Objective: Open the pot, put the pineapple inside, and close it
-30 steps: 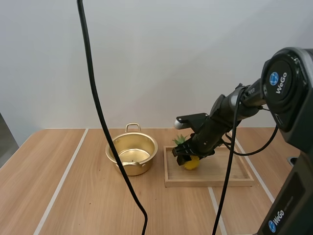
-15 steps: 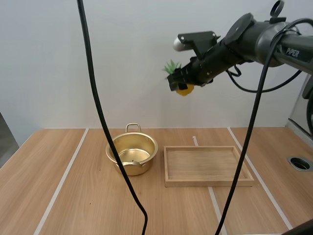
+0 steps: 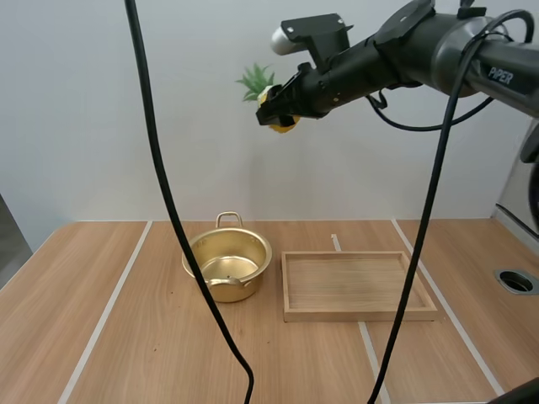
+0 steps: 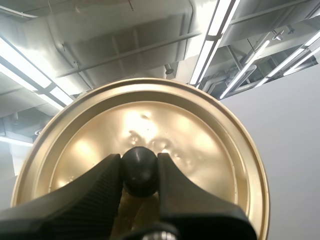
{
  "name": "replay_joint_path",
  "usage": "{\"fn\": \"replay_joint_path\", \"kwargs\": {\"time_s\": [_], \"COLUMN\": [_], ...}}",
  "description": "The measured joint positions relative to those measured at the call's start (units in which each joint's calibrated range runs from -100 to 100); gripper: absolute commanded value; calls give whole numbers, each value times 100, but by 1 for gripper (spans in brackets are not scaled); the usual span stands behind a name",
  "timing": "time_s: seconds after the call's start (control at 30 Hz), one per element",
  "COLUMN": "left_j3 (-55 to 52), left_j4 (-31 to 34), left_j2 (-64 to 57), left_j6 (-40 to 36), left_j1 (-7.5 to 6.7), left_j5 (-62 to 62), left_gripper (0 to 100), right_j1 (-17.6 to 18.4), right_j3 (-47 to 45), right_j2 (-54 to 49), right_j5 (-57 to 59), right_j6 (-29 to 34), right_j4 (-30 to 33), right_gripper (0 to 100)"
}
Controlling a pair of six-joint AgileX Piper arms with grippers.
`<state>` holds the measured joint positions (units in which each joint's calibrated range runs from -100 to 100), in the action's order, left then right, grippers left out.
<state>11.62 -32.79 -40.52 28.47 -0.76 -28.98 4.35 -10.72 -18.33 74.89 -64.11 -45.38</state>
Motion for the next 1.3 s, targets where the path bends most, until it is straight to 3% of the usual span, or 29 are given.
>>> {"fn": "replay_joint_path", "kwargs": {"time_s": [0.17,0.23,0.3,0.5,0.87,1.0,1.3], "left_j3": [0,0,0,0,0,0,0], "left_j4": [20,112,173,221,243,254,254], "left_j2": [-26,-40,-40,-53,-53,-53,-53], "left_j6": [0,0,0,0,0,0,0], "left_j1": [0,0,9,171,189,189,189], "left_j5": [12,41,104,143,248,248,248], "left_gripper": [0,0,0,0,0,0,0], "right_j1": [275,567,628,628,628,628,628], "right_j3": [0,0,0,0,0,0,-12], "right_j2": [236,675,983,1708,2446,2688,3027], "right_j5": [435,867,1128,1817,2113,2150,1668], "right_j6": [-58,-81,-81,-108,-211,-219,-219], "right_j4": [122,485,649,848,1570,1595,1034], "right_gripper": [0,0,0,0,0,0,0]}}
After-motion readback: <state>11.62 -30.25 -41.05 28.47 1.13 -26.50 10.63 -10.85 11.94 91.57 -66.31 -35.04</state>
